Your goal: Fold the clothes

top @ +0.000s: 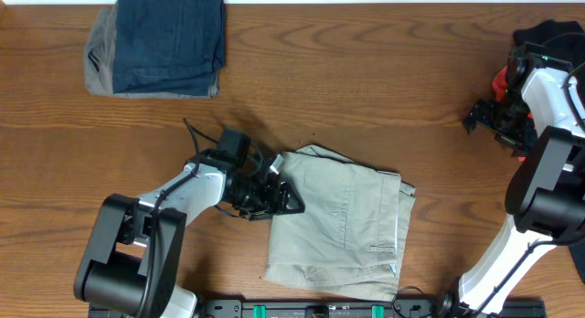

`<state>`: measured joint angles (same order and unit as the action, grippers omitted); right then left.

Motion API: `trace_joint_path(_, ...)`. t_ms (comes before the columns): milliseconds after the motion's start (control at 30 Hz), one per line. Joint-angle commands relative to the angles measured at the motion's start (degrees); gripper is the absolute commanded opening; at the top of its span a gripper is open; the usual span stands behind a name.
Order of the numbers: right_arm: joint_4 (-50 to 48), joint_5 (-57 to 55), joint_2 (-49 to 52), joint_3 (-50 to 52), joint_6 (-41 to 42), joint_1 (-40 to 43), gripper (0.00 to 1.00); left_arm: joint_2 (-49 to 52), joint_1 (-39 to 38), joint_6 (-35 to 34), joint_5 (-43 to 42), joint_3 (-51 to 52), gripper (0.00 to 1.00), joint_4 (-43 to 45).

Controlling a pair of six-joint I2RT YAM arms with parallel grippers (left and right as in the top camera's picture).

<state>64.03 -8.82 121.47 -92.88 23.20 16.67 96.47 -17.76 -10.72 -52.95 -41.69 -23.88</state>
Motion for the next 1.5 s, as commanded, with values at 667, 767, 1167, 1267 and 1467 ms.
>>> trace_joint_path(667,0.0,-0.59,0.04,-0.85,-0.07,0.2,0.99,0.2,-0.15,1.33,5.38,-10.82,0.06,-0.76)
trace_joint_path(767,0.0,-0.59,0.04,-0.85,-0.07,0.2,0.99,0.2,-0.15,4.04,11.72,-15.15,0.06,-3.69)
trace_joint_path(1167,0.0,-0.61,0.04,-0.85,-0.07,0.2,0.99,0.2,-0.15,15.47,34.45,-24.79,0.06,1.05)
trace_joint_path(1267,0.0,-0.59,0.04,-0.85,-0.07,0.2,0.99,0.55,-0.15,16.55,37.03,-24.79,0.06,5.44)
trace_joint_path(1467,0.0,-0.59,0.04,-0.85,-0.07,0.2,0.99,1.79,-0.15,17.49,48.76,-24.79,0.06,15.12)
